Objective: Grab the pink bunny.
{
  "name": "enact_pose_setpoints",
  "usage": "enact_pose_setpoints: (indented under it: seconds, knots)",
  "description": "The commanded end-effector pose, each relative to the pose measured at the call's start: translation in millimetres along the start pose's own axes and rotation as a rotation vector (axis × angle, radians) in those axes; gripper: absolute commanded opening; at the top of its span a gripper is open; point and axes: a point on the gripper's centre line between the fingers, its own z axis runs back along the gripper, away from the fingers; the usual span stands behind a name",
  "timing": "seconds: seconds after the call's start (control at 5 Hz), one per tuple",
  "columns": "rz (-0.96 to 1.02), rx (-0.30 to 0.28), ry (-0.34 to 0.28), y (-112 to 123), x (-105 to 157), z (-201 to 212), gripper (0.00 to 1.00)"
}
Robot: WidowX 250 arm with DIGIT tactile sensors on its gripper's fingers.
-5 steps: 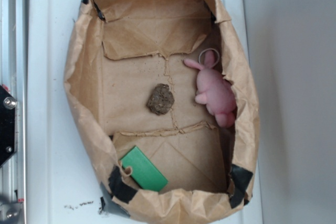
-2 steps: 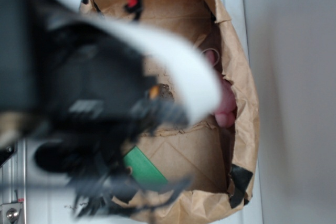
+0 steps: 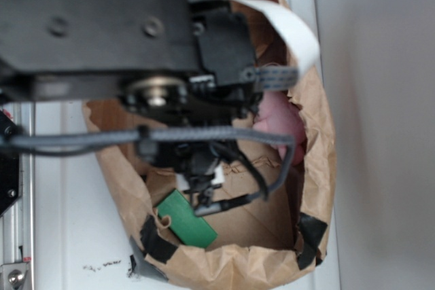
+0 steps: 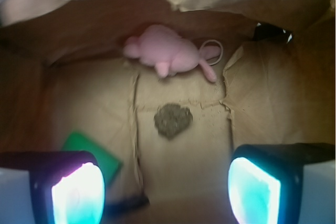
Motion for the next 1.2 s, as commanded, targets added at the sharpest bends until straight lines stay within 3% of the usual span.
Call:
enact_pose_setpoints:
  seconds: [0.0, 0.4, 0.6, 0.8, 1.0]
  knots:
    - [-0.055, 0.158, -0.034, 8.8, 20.0, -3.4, 1.00]
    - [-0.055, 0.158, -0.034, 8.8, 20.0, -3.4, 1.00]
    - [-0.247, 0.118, -0.051, 3.5, 29.0, -36.5, 1.00]
    - [-0.410, 0.129, -0.112, -0.1, 35.4, -53.8, 1.00]
    - [-0.508, 0.187, -0.129, -2.4, 27.3, -48.8, 1.00]
